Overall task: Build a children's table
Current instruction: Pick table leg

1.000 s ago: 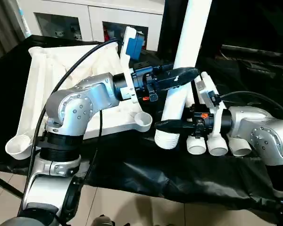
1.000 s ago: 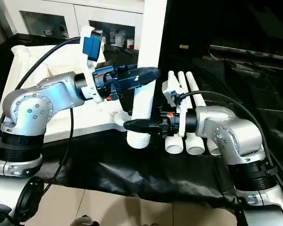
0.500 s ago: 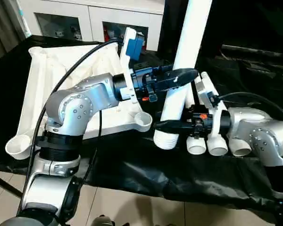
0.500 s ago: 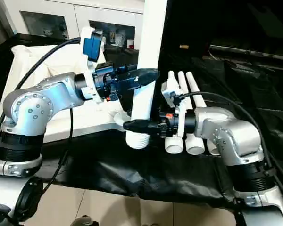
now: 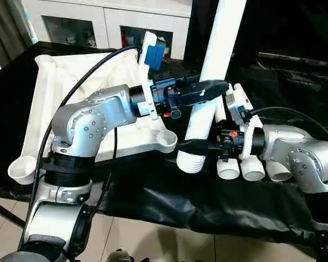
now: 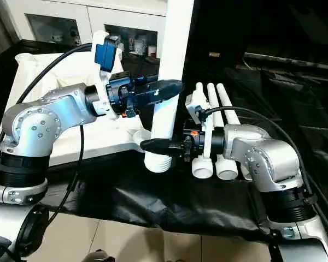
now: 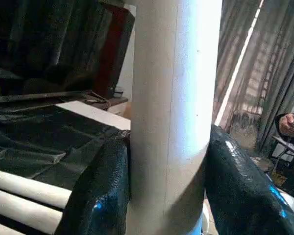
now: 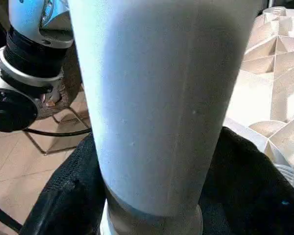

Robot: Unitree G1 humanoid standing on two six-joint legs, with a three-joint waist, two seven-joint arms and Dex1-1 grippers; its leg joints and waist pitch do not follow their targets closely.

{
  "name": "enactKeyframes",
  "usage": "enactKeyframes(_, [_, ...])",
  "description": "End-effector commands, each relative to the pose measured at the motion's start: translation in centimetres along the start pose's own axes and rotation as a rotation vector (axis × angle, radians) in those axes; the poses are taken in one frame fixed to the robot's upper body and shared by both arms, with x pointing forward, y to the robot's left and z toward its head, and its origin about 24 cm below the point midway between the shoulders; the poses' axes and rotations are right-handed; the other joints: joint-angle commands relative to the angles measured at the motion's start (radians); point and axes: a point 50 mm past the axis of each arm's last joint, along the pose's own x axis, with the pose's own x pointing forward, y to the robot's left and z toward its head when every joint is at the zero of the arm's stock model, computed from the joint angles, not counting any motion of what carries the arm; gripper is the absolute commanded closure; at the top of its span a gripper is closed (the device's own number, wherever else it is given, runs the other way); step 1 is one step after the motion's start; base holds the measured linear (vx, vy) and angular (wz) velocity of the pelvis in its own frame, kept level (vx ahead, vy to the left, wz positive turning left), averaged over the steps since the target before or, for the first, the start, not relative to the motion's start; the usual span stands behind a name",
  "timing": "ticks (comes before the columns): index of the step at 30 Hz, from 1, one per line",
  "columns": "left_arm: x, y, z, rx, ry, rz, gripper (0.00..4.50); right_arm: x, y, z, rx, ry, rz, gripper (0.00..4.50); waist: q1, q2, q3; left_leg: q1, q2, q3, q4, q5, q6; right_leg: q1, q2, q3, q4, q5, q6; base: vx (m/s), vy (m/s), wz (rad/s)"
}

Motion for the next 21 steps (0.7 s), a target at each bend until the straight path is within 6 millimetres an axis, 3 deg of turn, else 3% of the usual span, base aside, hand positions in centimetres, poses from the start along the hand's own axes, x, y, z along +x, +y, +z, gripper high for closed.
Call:
enactKeyframes(1, [0.44, -0.26, -0.04, 0.012, 0.016, -0.027, 2.64, -0.66, -0.1, 0.48, -0.006, -0.025, -0.024, 1.48, 0.002, 0.011, -0.087, -0.003, 0.025, 0.0, -0.058, -0.015, 0.006, 0.076, -0.092, 0.049, -0.07, -0.019, -0.197, 0.0, 0.0, 0.0])
enactKeyframes(6, [0.51, -0.22, -0.12, 0.012, 0.02, -0.029, 2.64, -0.69, 0.12, 0.48, -0.001, -0.03, -0.009, 1.48, 0.002, 0.014, -0.088, -0.003, 0.024, 0.001, -0.057, -0.018, 0.01, 0.076, -0.091, 0.049, -0.073, -0.049, -0.186, 0.0, 0.0, 0.0])
enactKeyframes(16, [0.43, -0.1, -0.14, 0.016, 0.018, -0.022, 2.64, -0.71, 0.39, 0.14, 0.009, -0.013, 0.007, 2.47, 0.003, 0.013, -0.089, -0.004, 0.025, 0.001, -0.057, -0.015, 0.012, 0.074, -0.091, 0.049, -0.074, -0.063, -0.176, 0.0, 0.0, 0.0])
enactKeyframes(21, [0.37, -0.08, -0.09, 0.016, 0.014, -0.019, 2.64, -0.61, 0.47, -0.02, 0.013, -0.007, 0.013, 2.59, 0.003, 0.012, -0.089, -0.005, 0.024, 0.001, -0.057, -0.014, 0.013, 0.074, -0.091, 0.049, -0.075, -0.074, -0.172, 0.0, 0.0, 0.0])
